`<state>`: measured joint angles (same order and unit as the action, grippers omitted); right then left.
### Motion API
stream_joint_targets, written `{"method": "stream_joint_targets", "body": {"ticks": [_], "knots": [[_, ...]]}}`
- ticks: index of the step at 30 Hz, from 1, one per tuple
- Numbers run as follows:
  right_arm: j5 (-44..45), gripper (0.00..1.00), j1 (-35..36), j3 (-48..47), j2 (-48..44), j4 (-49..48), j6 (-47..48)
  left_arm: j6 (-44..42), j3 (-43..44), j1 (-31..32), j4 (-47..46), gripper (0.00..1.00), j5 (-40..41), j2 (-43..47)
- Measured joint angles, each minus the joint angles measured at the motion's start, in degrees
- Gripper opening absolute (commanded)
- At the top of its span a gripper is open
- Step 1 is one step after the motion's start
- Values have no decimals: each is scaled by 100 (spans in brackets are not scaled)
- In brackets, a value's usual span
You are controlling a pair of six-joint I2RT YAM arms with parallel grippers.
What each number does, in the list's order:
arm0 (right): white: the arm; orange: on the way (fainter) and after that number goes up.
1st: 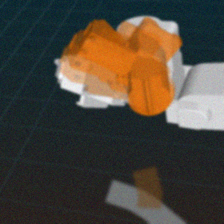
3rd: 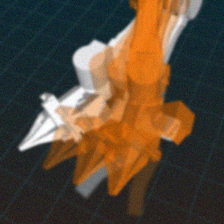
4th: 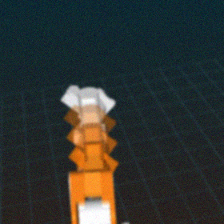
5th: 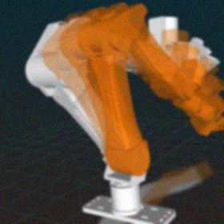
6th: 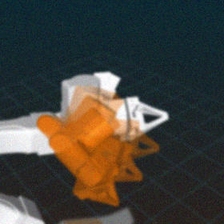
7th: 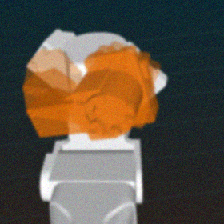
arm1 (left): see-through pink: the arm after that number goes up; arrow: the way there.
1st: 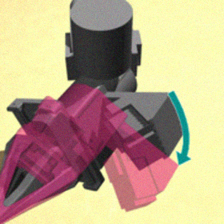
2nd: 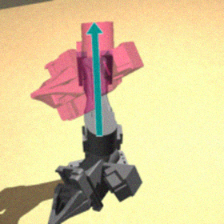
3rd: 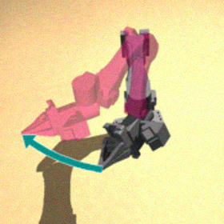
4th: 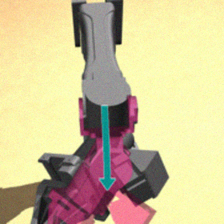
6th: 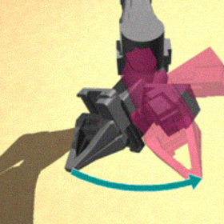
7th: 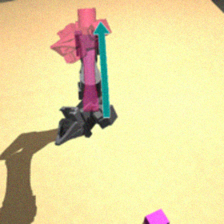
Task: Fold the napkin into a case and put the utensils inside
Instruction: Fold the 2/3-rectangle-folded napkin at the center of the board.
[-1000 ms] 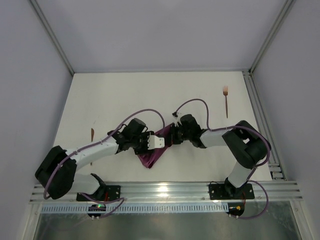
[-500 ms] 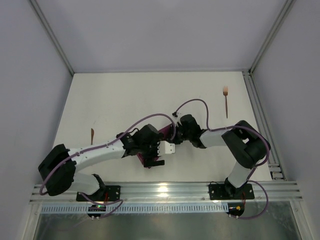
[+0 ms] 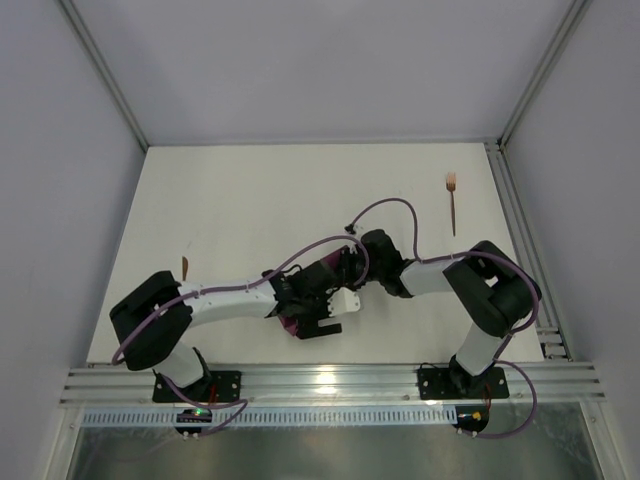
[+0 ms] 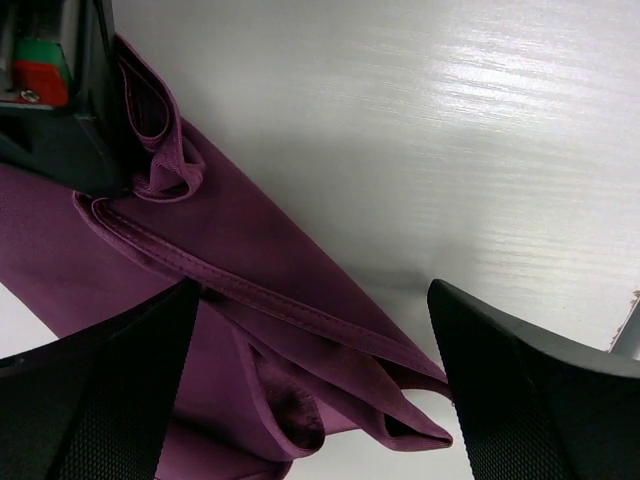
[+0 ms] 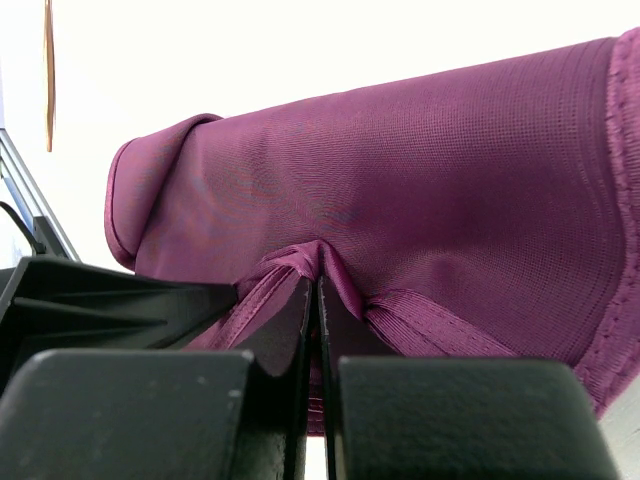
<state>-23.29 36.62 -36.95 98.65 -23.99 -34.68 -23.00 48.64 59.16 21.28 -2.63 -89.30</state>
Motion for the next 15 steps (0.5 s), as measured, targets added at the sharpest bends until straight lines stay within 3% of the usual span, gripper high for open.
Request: {"method": "stream_joint_targets", "body": {"ticks": [5, 6, 9, 11, 15], "knots": [[0, 4, 0, 7, 0, -13, 2, 61, 151, 98, 50, 77, 37, -98], [0, 4, 0, 11, 0, -24, 2, 74, 197, 111, 57, 64, 59, -144], [0, 4, 0, 31, 0, -59, 2, 111, 234, 116, 83, 47, 201, -227], [0, 4, 0, 42, 0, -81, 2, 111, 234, 111, 127, 46, 328, -223], [0, 4, 0, 48, -2, -90, 9, 9, 199, 94, 151, 35, 463, -111]]}}
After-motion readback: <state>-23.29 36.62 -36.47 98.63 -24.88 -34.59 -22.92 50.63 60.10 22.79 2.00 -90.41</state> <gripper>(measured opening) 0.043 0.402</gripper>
